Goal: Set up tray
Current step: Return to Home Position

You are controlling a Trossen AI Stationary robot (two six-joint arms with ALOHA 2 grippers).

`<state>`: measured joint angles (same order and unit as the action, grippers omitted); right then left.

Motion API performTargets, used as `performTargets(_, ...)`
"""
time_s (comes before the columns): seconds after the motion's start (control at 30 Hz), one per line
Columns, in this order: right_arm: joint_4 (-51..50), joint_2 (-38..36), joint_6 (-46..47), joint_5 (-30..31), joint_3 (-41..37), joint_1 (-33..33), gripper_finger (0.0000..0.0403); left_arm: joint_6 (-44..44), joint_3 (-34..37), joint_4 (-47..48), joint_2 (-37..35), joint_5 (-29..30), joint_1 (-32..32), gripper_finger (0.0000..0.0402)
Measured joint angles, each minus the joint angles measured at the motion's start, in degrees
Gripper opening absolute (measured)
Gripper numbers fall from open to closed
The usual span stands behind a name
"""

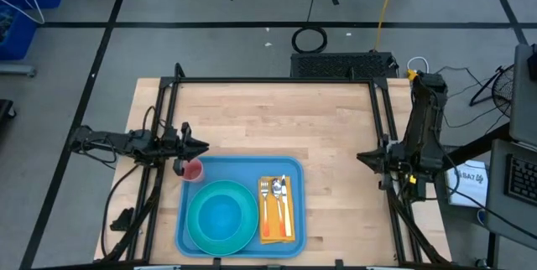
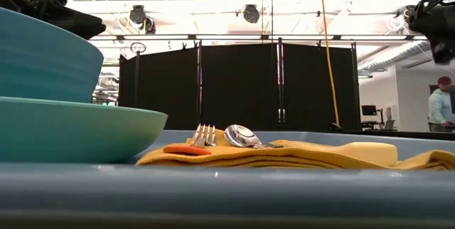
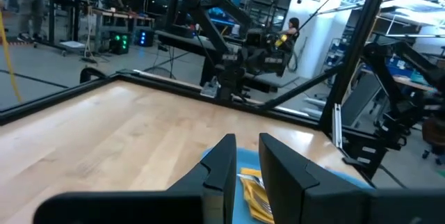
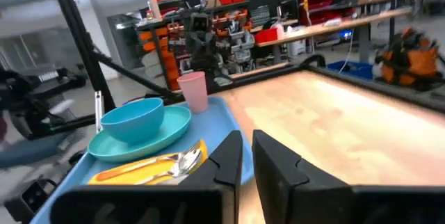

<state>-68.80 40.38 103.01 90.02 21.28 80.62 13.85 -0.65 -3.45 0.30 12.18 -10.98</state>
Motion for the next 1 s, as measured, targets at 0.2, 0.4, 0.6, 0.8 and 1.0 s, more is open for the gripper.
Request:
performTargets(0.2, 0.4, 0.3, 9.9, -0.4, -4.7, 0.1, 0.0005, 0.4, 0.1, -0.8, 0.0, -0.1, 0.0, 0.0067)
performTargets(0.4, -1.6, 0.1, 6.1, -0.1, -3.7, 0.1, 0.0002, 1.7, 0.1, 0.0, 0.0, -0.2, 0.0, 0.0067)
performTargets(0.6, 0.9, 0.1, 5.7, -0.3, -3.7, 0.1, 0.0000, 3.3, 0.0, -0.1, 0.0, -0.4, 0.0, 0.0067)
performTargets(0.8, 8.7, 0.3, -5.2, 0.3, 2.1, -1.3, 0.0000, 2.7, 0.0, -0.3, 0.0, -0.2, 0.0, 0.0067)
performTargets(1.0, 30.0, 0.2, -49.0, -1.8, 12.2, -5.1, 0.0000, 2.3, 0.0, -0.4, 0.0, -0.1, 0.0, 0.0067)
